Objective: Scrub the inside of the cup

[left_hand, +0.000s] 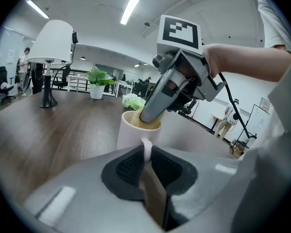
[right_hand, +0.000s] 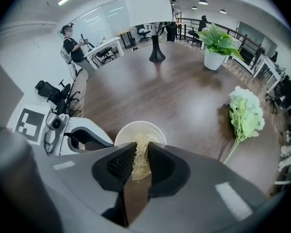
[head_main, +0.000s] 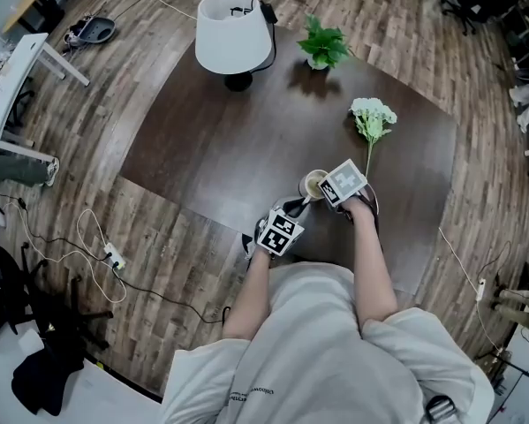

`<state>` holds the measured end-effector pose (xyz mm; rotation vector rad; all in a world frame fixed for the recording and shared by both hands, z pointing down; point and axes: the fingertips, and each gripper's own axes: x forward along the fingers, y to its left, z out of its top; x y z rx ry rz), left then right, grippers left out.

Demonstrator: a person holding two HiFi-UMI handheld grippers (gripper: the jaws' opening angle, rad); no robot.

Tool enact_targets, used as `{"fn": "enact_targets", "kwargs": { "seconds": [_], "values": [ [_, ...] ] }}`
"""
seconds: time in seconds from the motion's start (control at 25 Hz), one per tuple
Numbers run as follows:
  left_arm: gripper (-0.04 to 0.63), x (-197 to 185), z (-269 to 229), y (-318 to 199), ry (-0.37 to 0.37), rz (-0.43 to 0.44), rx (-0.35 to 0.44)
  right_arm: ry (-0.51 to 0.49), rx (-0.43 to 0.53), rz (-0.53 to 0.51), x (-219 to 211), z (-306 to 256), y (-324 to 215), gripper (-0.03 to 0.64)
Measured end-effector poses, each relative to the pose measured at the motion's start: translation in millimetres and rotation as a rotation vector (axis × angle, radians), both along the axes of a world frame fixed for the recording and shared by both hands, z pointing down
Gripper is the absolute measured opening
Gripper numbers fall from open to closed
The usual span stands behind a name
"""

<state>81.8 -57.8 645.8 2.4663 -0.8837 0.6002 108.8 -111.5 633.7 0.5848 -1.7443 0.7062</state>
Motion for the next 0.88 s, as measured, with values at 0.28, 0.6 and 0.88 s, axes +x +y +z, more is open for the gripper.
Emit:
{"fn": "enact_targets", "kwargs": {
  "seconds": [0.28,0.6,0.88],
  "values": [
    [0.048,-3.4,-0.2,0.0,-0.014,-0.002,-0.004,-0.047,-0.048,-0.028,-7.9,-8.8,9.8,0.091],
    [0.046,5.6,2.4,-0.6,-0.026,0.036,0.007,-0.193,-0.056,0.012,-13.9,-33.6,16.9,0.091],
    [0.044,13.3,3.1,-8.2,-0.007,0.028,-0.005,-0.317,-0.011,0.082,15.8,-67.9,17.6,0.091]
  ]
}}
